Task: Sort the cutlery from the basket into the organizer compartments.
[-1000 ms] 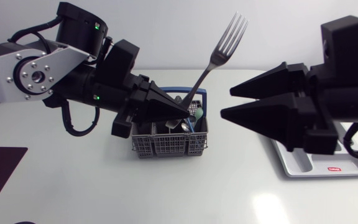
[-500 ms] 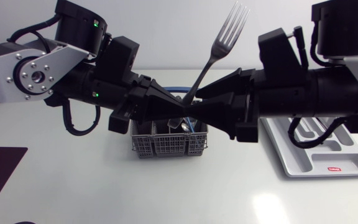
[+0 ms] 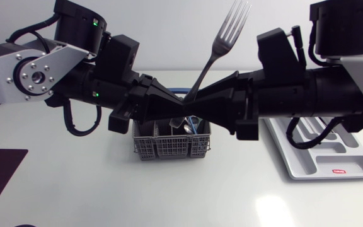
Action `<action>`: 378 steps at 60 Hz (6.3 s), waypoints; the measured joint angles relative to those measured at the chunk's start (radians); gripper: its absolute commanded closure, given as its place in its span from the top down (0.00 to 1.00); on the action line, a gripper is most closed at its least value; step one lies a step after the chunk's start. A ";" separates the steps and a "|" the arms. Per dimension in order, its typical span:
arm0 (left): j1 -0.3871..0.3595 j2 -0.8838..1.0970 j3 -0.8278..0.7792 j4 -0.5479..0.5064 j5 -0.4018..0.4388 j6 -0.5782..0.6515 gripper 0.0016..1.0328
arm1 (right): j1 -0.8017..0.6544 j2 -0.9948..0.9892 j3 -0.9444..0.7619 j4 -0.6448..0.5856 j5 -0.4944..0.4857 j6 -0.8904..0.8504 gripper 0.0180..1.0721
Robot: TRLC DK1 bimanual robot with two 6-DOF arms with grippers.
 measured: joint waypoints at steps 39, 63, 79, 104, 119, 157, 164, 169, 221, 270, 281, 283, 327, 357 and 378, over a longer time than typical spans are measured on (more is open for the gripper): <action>-0.001 0.000 -0.004 0.008 0.007 0.000 0.03 | -0.046 -0.025 0.033 0.000 -0.040 0.026 0.32; -0.003 0.000 -0.004 0.011 0.007 0.000 0.03 | -0.045 -0.025 0.052 0.000 -0.060 0.034 0.06; -0.007 0.000 -0.004 0.026 0.006 -0.001 0.36 | -0.044 -0.029 0.052 0.000 -0.071 0.067 0.06; 0.048 0.000 -0.004 0.045 0.005 -0.101 0.96 | -0.058 -0.039 0.052 -0.042 -0.037 0.066 0.06; 0.092 -0.014 -0.004 0.045 -0.114 -0.131 0.96 | -0.174 -0.098 0.052 -0.151 0.004 0.043 0.06; -0.073 -0.060 -0.004 -0.037 -0.603 -0.047 0.96 | -0.571 -0.088 0.085 -0.386 0.407 -0.142 0.06; -0.079 -0.060 -0.004 -0.046 -0.618 -0.042 0.96 | -0.638 -0.022 0.101 -0.391 0.474 -0.167 0.06; -0.079 -0.060 -0.004 -0.058 -0.631 -0.039 0.96 | -0.679 0.029 0.109 -0.391 0.511 -0.186 0.06; -0.129 -0.060 -0.004 -0.083 -0.690 -0.021 0.96 | -0.877 0.803 0.518 -0.322 0.858 -0.180 0.06; -0.166 -0.060 -0.004 -0.092 -0.721 -0.020 0.96 | -0.909 1.097 0.764 -0.390 0.887 -0.169 0.12; -0.172 -0.060 -0.004 -0.092 -0.732 -0.020 0.96 | -0.907 1.130 0.778 -0.410 0.870 -0.159 0.23; -0.175 -0.060 -0.004 -0.092 -0.735 -0.020 0.96 | -0.904 1.134 0.778 -0.414 0.863 -0.158 0.23; -0.220 -0.060 -0.004 -0.091 -0.840 0.039 0.96 | -0.860 0.706 0.426 -0.213 0.688 -0.216 0.65; -0.193 -0.052 -0.079 -0.019 -0.863 0.085 0.95 | -0.554 0.097 -0.059 -0.113 0.431 -0.320 0.69; -0.183 -0.052 -0.109 -0.015 -0.866 0.089 0.95 | -0.267 -0.007 -0.141 -0.112 0.388 -0.315 0.69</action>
